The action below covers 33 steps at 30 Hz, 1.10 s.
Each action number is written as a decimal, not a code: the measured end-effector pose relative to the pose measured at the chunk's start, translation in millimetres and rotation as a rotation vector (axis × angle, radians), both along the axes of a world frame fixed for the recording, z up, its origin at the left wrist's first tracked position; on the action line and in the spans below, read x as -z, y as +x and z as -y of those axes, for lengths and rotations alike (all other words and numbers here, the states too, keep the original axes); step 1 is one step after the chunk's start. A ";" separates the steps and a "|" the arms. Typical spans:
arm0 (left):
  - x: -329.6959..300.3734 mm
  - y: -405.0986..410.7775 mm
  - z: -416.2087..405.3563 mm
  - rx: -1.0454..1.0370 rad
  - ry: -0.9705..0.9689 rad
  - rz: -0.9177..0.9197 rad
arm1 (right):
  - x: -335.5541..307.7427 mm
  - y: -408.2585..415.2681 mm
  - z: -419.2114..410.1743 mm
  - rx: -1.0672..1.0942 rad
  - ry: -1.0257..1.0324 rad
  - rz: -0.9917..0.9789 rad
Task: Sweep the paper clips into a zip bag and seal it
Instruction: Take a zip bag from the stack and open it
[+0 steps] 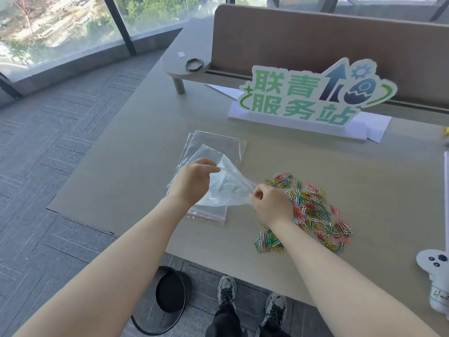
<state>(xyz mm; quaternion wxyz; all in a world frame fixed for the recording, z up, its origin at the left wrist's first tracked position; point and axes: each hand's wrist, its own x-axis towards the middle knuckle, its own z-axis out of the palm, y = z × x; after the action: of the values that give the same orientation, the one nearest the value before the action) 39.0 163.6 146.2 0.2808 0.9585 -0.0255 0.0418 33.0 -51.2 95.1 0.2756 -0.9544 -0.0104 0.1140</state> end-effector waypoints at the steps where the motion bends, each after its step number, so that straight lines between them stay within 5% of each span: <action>1: -3.6 1.3 -1.2 0.004 0.003 -0.017 | -1.1 0.3 1.2 -0.016 -0.004 0.002; 19: -38.4 -10.3 -27.3 -0.075 -0.021 0.064 | -21.5 19.0 -12.3 -0.054 0.175 0.062; 33: -48.6 -105.9 31.4 -0.383 0.042 0.165 | -22.0 -5.1 19.8 -0.405 0.362 -0.128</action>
<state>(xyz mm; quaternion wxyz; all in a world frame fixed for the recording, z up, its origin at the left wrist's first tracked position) -66.9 132.2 194.8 0.2448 0.9448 0.1331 0.1723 28.0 -71.0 117.1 0.4136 -0.8589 -0.2036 0.2230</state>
